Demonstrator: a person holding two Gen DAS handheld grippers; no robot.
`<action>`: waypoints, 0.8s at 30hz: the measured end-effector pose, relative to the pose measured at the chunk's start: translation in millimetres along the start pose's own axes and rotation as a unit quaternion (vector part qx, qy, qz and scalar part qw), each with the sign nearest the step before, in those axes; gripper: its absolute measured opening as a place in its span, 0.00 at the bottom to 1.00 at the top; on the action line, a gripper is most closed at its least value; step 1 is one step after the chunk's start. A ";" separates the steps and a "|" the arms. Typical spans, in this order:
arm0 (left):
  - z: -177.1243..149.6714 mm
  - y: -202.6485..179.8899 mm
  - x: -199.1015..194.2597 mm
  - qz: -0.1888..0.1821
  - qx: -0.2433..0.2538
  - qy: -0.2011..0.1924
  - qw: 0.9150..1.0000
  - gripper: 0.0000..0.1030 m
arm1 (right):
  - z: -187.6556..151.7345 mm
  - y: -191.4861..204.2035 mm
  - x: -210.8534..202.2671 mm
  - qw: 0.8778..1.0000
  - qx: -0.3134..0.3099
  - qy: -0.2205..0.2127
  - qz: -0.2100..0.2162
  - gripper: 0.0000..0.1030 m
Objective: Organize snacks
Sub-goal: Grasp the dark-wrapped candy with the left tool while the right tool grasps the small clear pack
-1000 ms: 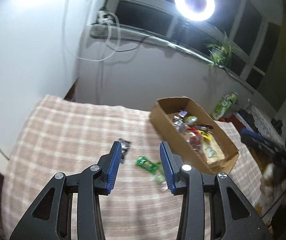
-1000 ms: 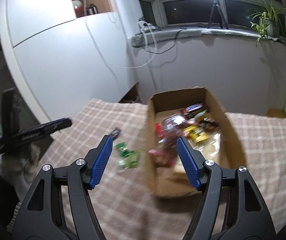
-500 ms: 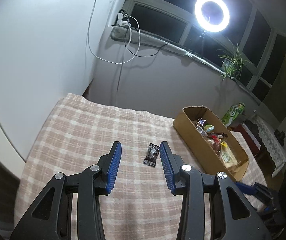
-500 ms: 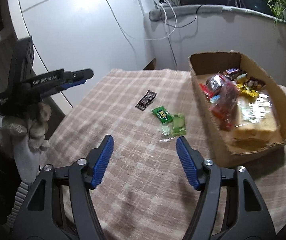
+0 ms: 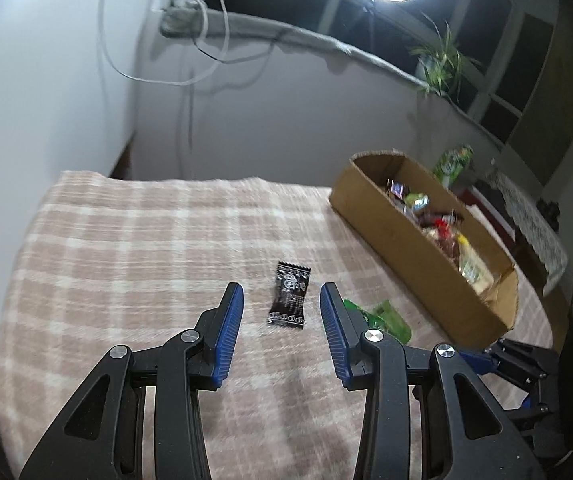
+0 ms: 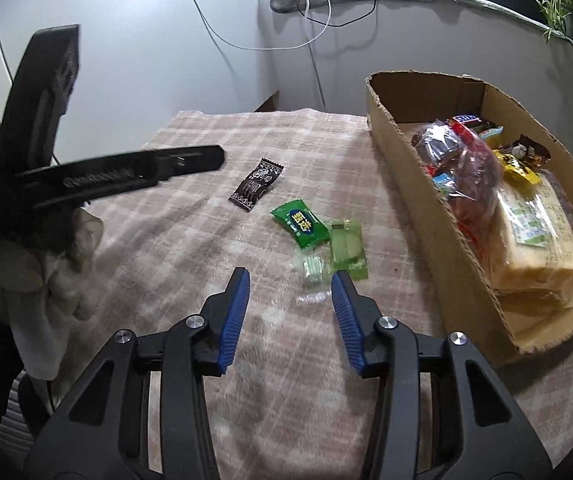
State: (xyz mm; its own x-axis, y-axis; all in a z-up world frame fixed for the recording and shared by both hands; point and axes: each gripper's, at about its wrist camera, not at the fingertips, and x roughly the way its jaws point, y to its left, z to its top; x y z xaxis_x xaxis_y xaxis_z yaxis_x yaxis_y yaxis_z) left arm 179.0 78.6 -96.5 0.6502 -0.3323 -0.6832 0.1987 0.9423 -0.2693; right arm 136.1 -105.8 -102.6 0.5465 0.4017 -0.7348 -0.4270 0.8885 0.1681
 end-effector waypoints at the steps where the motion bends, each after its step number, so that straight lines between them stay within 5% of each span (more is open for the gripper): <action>1: 0.5 -0.5 5.5 0.000 0.005 0.004 1.000 0.37 | 0.7 0.8 2.0 1.000 -0.001 0.001 -0.003 0.44; 24: 1.3 -17.8 68.4 0.029 0.094 0.063 0.993 0.37 | 11.3 -2.2 34.0 1.000 -0.001 0.023 -0.009 0.36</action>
State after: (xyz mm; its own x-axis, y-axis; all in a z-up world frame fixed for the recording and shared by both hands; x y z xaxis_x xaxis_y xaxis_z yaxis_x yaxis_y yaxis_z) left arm 220.9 39.1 -137.5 0.5703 -0.2686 -0.7763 0.3055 0.9466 -0.1032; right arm 163.8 -91.6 -120.6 0.5206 0.3745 -0.7673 -0.4180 0.8954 0.1534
